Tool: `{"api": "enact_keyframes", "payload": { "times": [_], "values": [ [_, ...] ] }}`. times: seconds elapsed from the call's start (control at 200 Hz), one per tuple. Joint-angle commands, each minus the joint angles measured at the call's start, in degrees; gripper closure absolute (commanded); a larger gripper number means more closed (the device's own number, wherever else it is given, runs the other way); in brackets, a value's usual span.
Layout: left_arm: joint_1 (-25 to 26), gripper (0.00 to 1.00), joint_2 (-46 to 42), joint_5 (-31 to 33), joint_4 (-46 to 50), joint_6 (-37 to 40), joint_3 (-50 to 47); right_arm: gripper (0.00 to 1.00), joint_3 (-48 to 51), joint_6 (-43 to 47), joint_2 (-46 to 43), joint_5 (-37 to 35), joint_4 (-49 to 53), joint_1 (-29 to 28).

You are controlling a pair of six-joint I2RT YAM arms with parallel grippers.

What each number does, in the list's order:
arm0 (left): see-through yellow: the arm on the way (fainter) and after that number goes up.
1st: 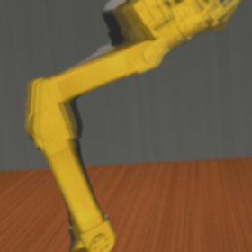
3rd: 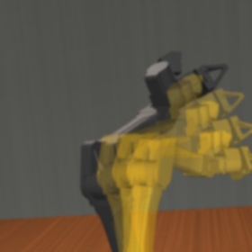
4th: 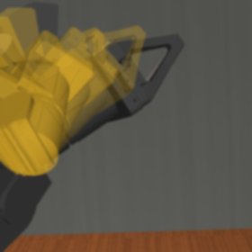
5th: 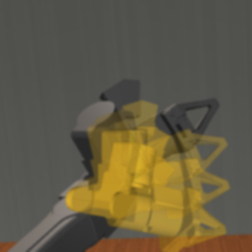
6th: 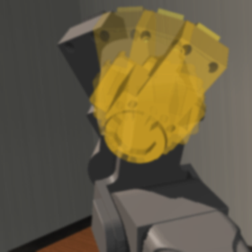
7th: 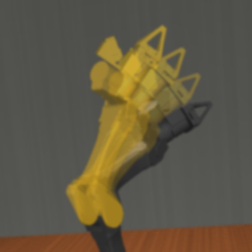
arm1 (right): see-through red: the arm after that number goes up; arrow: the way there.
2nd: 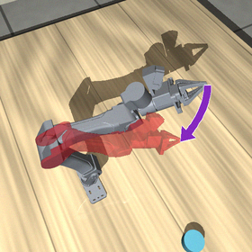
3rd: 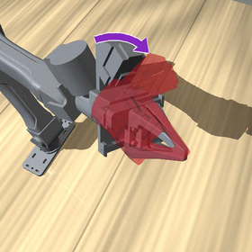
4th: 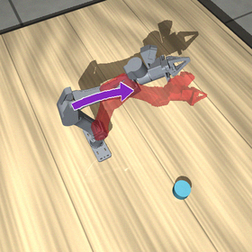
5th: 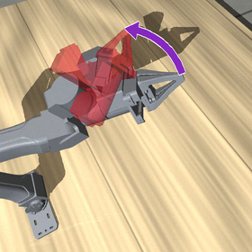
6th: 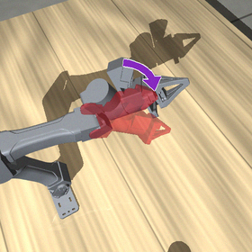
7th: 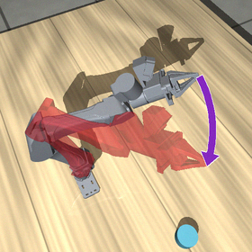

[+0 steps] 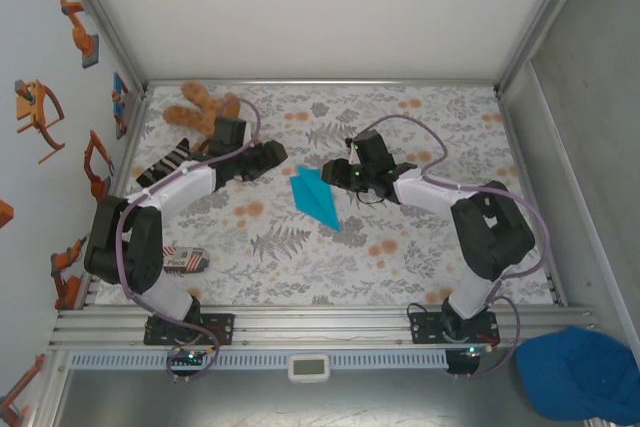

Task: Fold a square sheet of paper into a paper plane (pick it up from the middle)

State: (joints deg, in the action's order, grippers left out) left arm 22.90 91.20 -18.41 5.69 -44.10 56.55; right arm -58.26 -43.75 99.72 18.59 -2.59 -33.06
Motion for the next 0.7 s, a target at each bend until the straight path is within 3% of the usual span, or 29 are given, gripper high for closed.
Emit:
{"api": "enact_keyframes", "payload": {
  "times": [0.0,0.531,0.696],
  "values": [
    [0.97,0.36,-2.25,-2.16,-4.69,-5.49,-3.7,0.58,-1.37,-0.27,3.21,1.37,-2.18,0.23],
    [3.91,0.35,2.54,-4.18,-8.59,-8.18,-4.7,0.59,-3.52,-0.29,10.76,8.75,-5.52,1.68],
    [3.73,0.34,2.24,-3.86,-7.9,-7.76,-4.29,0.7,-2.86,-0.29,9.75,9.4,-6.8,1.68]
  ]
}}
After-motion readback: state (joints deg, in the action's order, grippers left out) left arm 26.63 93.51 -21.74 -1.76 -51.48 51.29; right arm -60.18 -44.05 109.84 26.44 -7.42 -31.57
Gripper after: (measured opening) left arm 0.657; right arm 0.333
